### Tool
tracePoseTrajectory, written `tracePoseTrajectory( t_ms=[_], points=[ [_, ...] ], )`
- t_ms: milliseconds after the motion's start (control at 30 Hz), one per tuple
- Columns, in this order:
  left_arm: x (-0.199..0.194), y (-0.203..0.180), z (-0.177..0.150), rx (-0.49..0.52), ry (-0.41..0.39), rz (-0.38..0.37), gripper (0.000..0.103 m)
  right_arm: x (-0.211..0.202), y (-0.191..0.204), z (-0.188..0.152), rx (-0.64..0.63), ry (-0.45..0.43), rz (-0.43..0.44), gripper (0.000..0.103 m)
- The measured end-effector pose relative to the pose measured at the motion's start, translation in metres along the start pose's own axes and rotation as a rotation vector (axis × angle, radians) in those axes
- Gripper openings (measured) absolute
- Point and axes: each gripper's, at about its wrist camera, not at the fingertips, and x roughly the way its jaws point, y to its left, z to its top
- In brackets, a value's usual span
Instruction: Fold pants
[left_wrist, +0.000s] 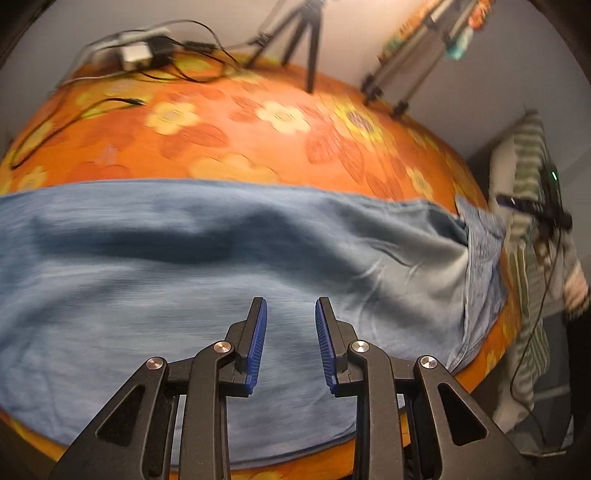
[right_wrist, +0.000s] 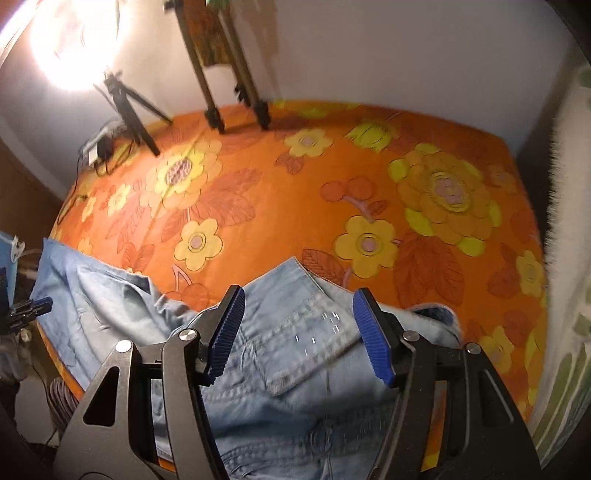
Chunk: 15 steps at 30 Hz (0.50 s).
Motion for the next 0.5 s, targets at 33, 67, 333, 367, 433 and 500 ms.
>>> tracePoseTrajectory(
  t_ms=[33,67,333,367,433,500],
  points=[
    [0.006,-0.003,0.000,0.004,0.014,-0.006,0.026,0.010,0.001,0.004,-0.016,0.024,0.007,0.066],
    [0.012,-0.007,0.000,0.008,0.026,-0.009,0.025,0.021,0.004,0.007,-0.035,0.049,0.012,0.067],
    [0.035,-0.017,-0.002,0.038,0.080,-0.001,0.025,0.086,0.001,0.015,-0.085,0.190,0.001,0.068],
    [0.035,-0.016,-0.002,0.039,0.077,-0.003,0.026,0.089,0.003,0.013,-0.100,0.195,-0.004,0.068],
    [0.035,-0.016,-0.002,0.035,0.075,-0.004,0.026,0.093,0.006,0.008,-0.121,0.195,-0.001,0.068],
    [0.035,-0.015,-0.001,0.030,0.071,-0.004,0.025,0.094,0.010,0.004,-0.130,0.191,0.006,0.062]
  ],
)
